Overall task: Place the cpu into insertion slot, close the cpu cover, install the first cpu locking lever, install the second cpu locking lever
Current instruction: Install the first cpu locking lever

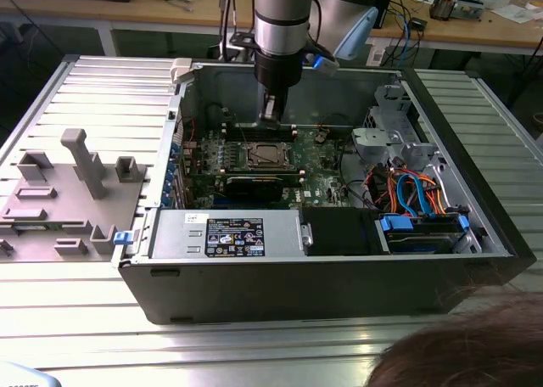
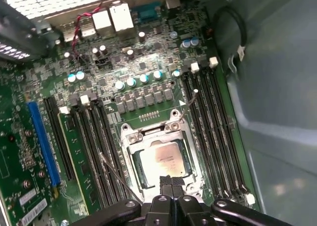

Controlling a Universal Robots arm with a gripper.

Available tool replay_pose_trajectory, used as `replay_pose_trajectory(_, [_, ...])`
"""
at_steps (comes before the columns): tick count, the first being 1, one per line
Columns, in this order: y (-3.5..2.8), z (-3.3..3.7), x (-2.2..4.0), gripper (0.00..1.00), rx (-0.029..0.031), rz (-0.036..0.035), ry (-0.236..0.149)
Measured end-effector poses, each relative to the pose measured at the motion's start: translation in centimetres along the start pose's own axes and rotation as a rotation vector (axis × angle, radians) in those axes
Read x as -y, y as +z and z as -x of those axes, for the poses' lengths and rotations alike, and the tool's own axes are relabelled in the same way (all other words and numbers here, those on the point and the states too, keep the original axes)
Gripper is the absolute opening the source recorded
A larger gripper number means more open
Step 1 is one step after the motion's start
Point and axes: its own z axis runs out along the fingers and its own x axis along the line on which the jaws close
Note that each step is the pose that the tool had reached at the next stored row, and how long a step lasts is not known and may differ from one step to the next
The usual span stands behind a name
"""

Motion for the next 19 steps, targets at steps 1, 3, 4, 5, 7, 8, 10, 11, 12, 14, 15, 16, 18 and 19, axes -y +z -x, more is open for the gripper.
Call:
replay_pose_trajectory(1, [0.0, 0.0, 0.0, 0.11, -0.0001, -0.0003, 0.009])
replay_pose_trajectory(3, [0.01, 0.0, 0.0, 0.11, -0.0004, -0.0009, 0.028])
replay_pose_trajectory(4, [0.01, 0.0, 0.0, 0.11, -0.0005, -0.0012, 0.038])
replay_pose_trajectory(5, [0.01, 0.0, 0.0, 0.11, -0.0006, -0.0014, 0.044])
replay_pose_trajectory(7, [0.02, 0.0, 0.0, 0.11, -0.0008, -0.0019, 0.056])
replay_pose_trajectory(8, [0.02, 0.0, 0.0, 0.11, -0.0009, -0.002, 0.063])
replay_pose_trajectory(10, [0.02, 0.0, 0.0, 0.11, -0.0012, -0.0025, 0.079])
replay_pose_trajectory(11, [0.03, 0.0, 0.0, 0.11, -0.0013, -0.0029, 0.092])
replay_pose_trajectory(12, [0.03, 0.0, 0.0, 0.11, -0.0014, -0.0032, 0.099])
replay_pose_trajectory(14, [0.03, 0.0, 0.0, 0.11, -0.0016, -0.0036, 0.113])
replay_pose_trajectory(15, [0.03, 0.0, 0.0, 0.11, -0.0016, -0.0038, 0.119])
replay_pose_trajectory(16, [0.03, 0.0, 0.0, 0.11, -0.0018, -0.004, 0.127])
replay_pose_trajectory(18, [0.03, 0.0, 0.0, 0.11, -0.002, -0.0044, 0.139])
replay_pose_trajectory(19, [0.03, 0.0, 0.0, 0.11, -0.0021, -0.0047, 0.148])
